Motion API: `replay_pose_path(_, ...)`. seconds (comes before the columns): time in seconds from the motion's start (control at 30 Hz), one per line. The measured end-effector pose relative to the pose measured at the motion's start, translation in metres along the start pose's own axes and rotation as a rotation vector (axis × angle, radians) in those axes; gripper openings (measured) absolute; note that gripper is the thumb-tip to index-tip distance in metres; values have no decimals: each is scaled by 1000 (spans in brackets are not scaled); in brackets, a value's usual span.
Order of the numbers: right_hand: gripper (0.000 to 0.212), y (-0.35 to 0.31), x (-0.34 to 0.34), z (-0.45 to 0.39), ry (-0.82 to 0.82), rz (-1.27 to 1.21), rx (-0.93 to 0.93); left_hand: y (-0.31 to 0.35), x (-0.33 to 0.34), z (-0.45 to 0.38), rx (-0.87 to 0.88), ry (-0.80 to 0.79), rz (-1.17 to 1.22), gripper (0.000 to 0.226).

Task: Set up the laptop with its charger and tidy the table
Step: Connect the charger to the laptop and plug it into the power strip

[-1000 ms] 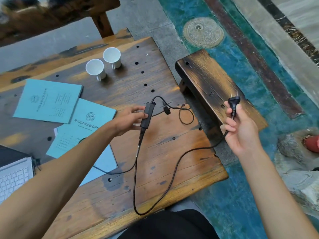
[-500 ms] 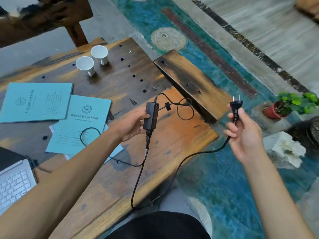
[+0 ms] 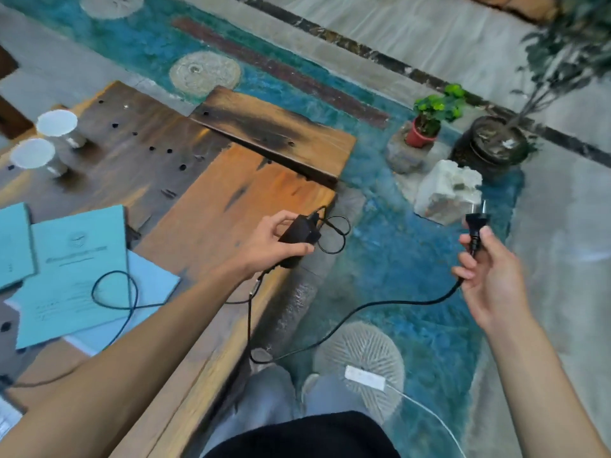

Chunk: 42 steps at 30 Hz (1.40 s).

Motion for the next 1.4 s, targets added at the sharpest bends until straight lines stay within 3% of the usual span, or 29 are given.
replay_pose_path(0.1, 28, 8, -51, 24, 65, -35, -4, -2, 37, -4, -25, 22, -235, 50)
replay_pose_path(0.27, 31, 31, -124, 65, 152, -95, 3, -8, 105, 7, -69, -63, -66, 46)
replay_pose_path(0.5, 19, 74, -191, 110, 194, -59, 93, -50, 198, 42, -175, -107, -103, 38)
replay_pose_path(0.73, 18, 133, -245, 138, 234, 15, 217, -114, 275, 75, -245, -211, -140, 47)
replay_pose_path(1.27, 18, 327, -308, 159, 309, 200, 422, -283, 299, 53, -464, -345, -365, 51)
replay_pose_path(1.4, 30, 379, -319, 157, 308, 343, 422, -338, 297, 43, -461, -374, -437, 59)
Point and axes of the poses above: each hand's wrist, its own z-axis away from the middle knuckle, its own x-axis out of the palm, y = z × x, the point moved 6 cm from there along -z, towards the middle knuckle, and after that the axes turned 8 degrees about -y, right-handed, at the moved point
